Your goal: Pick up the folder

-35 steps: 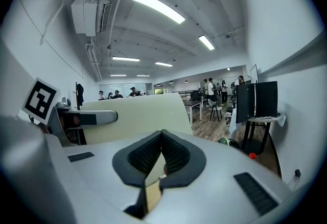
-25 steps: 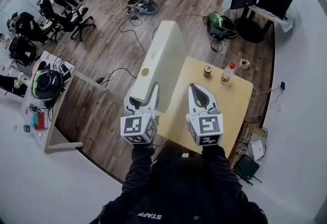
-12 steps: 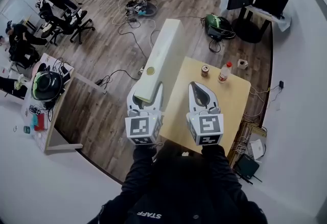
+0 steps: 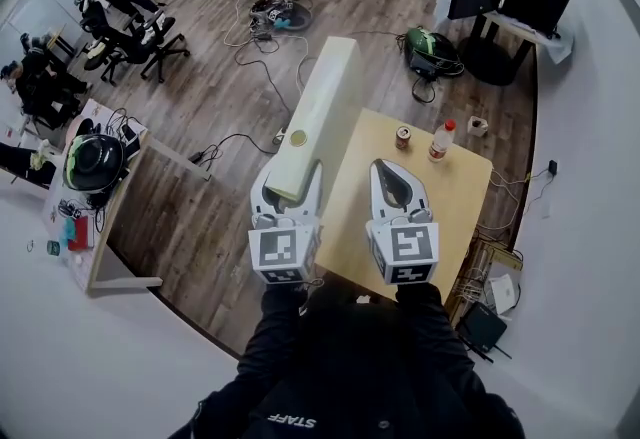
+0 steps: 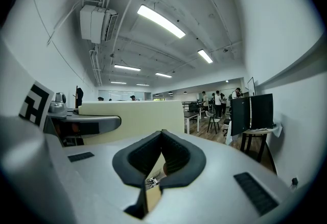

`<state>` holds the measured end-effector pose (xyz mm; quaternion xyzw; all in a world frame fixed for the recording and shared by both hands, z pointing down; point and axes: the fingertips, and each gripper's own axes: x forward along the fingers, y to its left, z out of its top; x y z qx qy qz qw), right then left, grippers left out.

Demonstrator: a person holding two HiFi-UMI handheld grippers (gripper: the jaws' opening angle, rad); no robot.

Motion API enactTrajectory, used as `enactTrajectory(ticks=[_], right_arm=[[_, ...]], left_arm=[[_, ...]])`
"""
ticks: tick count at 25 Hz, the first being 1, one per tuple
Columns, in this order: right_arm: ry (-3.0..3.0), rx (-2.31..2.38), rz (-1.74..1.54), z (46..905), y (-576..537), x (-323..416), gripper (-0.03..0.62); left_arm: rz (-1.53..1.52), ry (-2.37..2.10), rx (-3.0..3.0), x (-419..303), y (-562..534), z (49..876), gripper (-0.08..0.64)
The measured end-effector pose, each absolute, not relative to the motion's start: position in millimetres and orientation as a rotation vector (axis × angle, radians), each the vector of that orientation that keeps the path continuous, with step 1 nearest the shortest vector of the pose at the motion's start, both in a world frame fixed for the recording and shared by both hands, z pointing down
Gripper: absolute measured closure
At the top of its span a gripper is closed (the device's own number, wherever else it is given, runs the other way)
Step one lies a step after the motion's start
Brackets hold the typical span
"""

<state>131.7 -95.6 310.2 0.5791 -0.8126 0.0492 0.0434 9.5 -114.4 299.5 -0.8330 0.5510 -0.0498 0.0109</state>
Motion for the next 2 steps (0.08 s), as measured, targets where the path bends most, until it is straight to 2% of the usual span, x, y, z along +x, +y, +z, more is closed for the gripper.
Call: enactTrajectory(ticks=[2], right_arm=[[-2.486, 1.769, 0.152, 311.1, -95.0, 132.2, 0.571]], left_arm=[[-0.166, 1.716, -2.599, 11.1, -113.1, 300.7, 0.278]])
